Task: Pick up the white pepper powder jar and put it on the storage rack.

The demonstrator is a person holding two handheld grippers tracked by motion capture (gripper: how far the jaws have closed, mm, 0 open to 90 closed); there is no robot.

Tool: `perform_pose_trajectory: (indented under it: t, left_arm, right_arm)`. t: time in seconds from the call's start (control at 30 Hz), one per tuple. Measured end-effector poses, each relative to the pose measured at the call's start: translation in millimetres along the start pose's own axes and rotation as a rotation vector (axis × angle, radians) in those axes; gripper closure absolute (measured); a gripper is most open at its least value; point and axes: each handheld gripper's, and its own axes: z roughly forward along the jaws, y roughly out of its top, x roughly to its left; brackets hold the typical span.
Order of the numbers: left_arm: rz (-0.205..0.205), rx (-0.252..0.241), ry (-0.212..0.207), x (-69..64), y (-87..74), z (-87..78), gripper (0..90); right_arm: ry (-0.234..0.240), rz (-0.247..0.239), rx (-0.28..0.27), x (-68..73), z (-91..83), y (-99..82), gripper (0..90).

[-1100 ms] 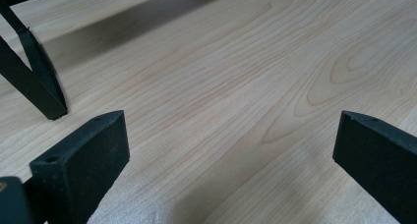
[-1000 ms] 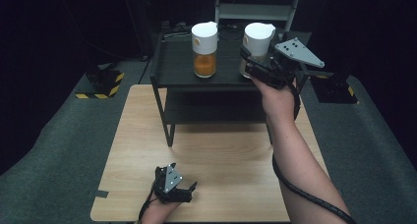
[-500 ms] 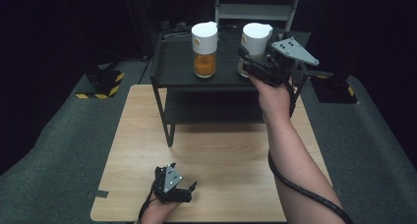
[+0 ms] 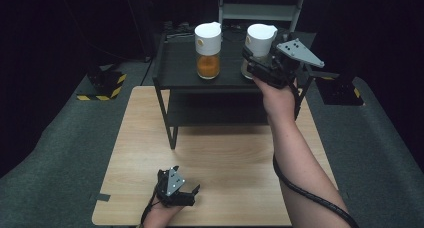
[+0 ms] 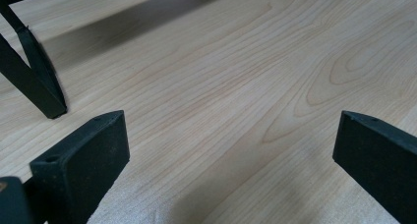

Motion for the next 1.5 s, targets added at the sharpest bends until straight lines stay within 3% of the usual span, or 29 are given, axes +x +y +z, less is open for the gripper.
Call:
perform_pose_trajectory:
  t: [0.17, 0.63, 1.2, 1.5]
  left_arm:
    - [-0.001, 0.0, 0.0, 0.1, 0.0, 0.0, 0.7]
    - [0.004, 0.006, 0.007, -1.6, 1.1, 0.5, 0.7]
    - [0.016, 0.007, 0.016, -4.7, 1.3, 0.7, 0.7]
    - [0.017, 0.01, 0.021, -5.5, 1.9, 1.0, 0.7]
  right_arm:
    - [-0.002, 0.001, 0.008, -0.9, 0.0, 1.6, 26.9]
    - [-0.005, -0.001, 0.01, 0.5, -14.7, -1.6, 2.4]
    - [0.029, -0.021, -0.02, 1.4, -42.9, -13.0, 0.0]
    - [0.043, -0.069, -0.024, 3.7, -60.5, -28.1, 0.0]
